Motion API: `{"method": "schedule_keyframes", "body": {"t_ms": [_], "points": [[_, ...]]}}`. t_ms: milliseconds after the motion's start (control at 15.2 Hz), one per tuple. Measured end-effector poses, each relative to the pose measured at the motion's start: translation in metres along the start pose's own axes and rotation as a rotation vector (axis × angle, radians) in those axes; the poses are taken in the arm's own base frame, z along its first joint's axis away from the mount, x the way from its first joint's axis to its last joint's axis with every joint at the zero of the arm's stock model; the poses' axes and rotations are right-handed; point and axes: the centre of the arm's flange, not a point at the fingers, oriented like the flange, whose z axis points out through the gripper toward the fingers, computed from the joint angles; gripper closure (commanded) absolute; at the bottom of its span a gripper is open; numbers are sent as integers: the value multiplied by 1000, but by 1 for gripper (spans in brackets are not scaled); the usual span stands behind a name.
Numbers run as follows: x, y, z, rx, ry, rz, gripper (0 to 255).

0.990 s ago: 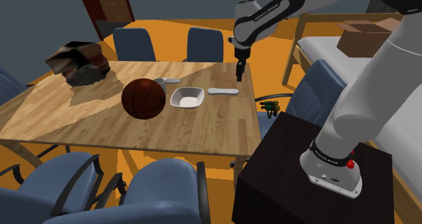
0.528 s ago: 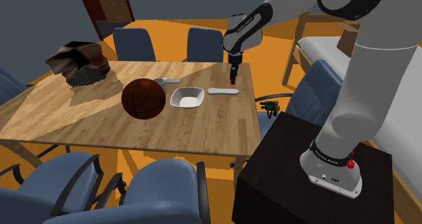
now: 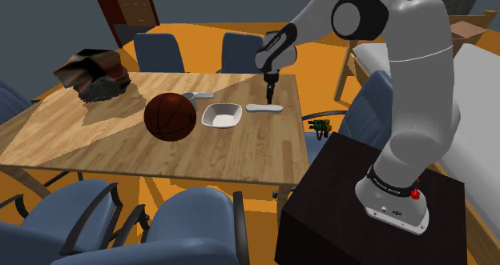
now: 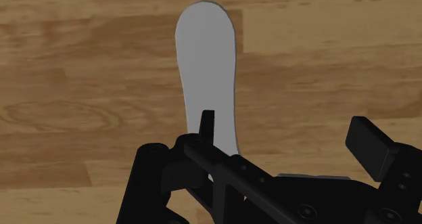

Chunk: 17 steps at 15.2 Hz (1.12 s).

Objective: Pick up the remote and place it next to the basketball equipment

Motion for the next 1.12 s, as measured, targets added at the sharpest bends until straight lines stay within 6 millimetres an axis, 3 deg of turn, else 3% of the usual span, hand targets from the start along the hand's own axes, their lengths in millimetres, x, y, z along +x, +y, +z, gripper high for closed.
{"method": "schedule_keyframes", "body": {"t_ms": [462, 924, 1122], "points": [[36, 48, 59, 7, 7, -48, 0], [39, 51, 94, 8, 8, -52, 0], [39, 50, 99, 8, 9, -52, 0]]}}
